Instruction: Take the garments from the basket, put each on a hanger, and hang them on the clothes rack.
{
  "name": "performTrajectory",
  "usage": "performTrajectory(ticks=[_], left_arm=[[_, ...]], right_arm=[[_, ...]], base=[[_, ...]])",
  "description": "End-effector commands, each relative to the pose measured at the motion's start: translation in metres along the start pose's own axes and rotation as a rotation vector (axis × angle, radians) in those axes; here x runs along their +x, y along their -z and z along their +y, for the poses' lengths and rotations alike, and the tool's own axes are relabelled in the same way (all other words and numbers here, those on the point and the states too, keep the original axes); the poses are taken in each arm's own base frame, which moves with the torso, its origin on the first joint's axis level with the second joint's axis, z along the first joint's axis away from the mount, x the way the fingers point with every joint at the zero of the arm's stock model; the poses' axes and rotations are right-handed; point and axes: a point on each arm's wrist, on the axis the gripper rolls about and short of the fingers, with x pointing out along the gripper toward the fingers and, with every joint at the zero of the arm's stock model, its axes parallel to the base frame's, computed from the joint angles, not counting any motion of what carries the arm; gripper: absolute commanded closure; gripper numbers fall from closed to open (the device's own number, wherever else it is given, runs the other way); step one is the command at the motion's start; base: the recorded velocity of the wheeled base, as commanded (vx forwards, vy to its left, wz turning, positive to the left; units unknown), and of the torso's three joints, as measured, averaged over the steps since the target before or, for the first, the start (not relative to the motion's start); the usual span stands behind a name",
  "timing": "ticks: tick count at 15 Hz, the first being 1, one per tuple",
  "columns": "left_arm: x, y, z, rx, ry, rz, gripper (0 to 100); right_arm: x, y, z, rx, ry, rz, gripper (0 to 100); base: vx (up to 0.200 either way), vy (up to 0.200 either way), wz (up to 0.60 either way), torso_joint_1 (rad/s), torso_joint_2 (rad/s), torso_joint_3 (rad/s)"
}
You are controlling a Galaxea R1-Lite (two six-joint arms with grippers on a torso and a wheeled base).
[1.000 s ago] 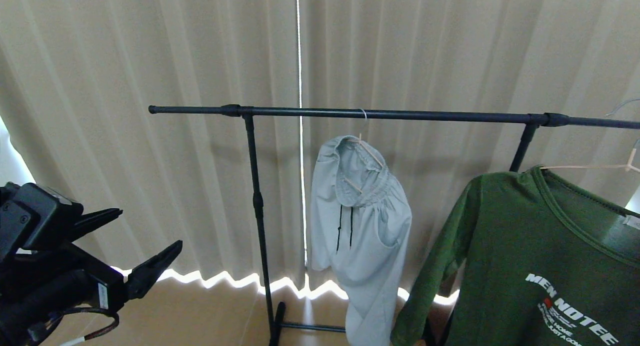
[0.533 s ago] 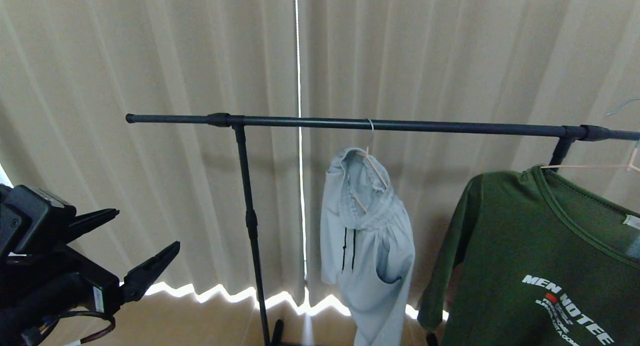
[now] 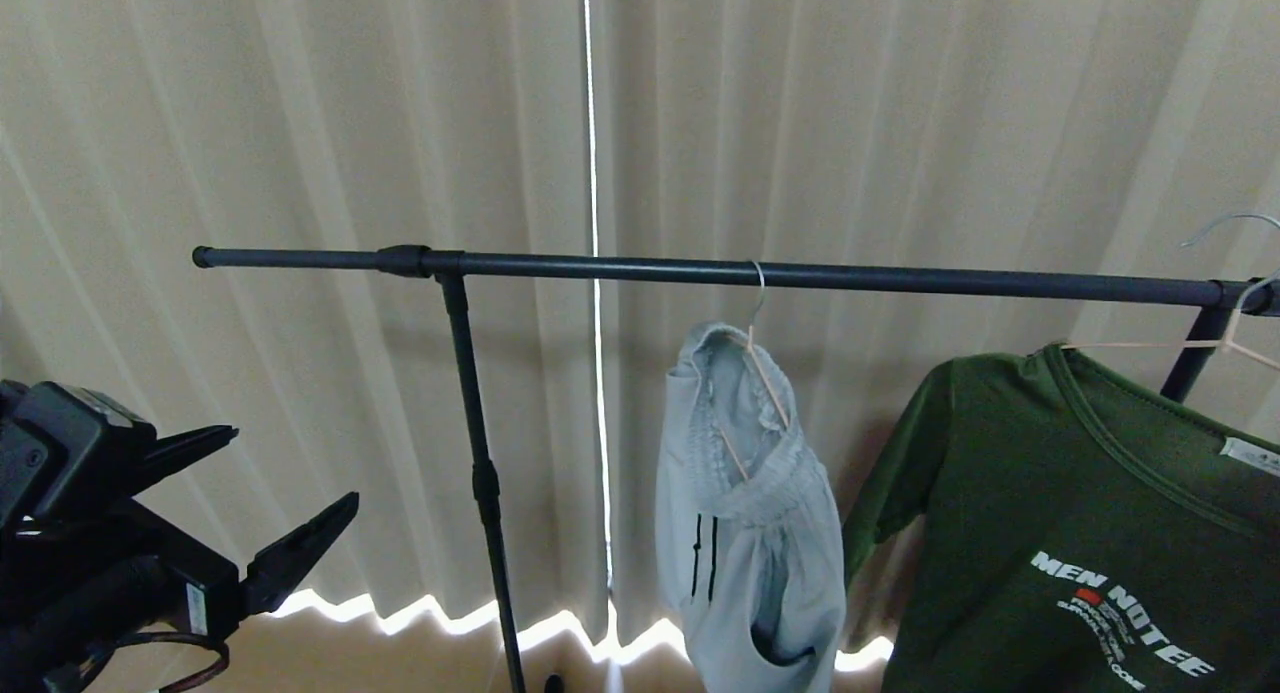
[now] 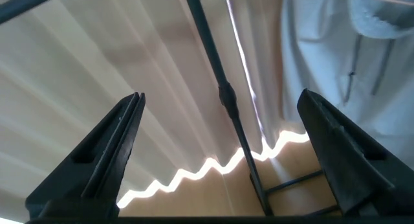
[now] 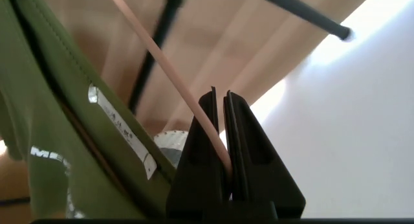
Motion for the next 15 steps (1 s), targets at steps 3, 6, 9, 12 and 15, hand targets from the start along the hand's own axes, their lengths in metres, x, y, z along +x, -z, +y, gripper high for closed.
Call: performTrajectory(ticks=[3, 6, 9, 12, 15], left_arm=[[-0.004, -0.001, 0.000, -0.001, -0.006, -0.015, 0], [-0.007, -0.001, 0.001, -0.003, -0.010, -0.027, 0], [-0.009, -0.001, 0.000, -0.003, -0.011, -0.030, 0], [-0.009, -0.001, 0.000, -0.003, -0.011, -0.030, 0], [-0.009, -0.001, 0.000, -0.003, -0.011, -0.030, 0]], right_arm=[[0.033, -0.002, 0.020, -0.038, -0.068, 0.053, 100], [0.068, -0.004, 0.034, -0.051, -0.076, 0.079, 100], [0.090, -0.002, 0.043, -0.054, -0.063, 0.092, 100], [0.100, 0.002, 0.049, -0.058, -0.058, 0.101, 100], [0.098, 0.003, 0.053, -0.067, -0.075, 0.102, 100]], base=[[0.000, 0.000, 0.00, 0.000, 0.00, 0.000], [0.000, 0.000, 0.00, 0.000, 0.00, 0.000], [0.000, 0.000, 0.00, 0.000, 0.00, 0.000], [0.000, 0.000, 0.00, 0.000, 0.00, 0.000], [0.000, 0.000, 0.00, 0.000, 0.00, 0.000]])
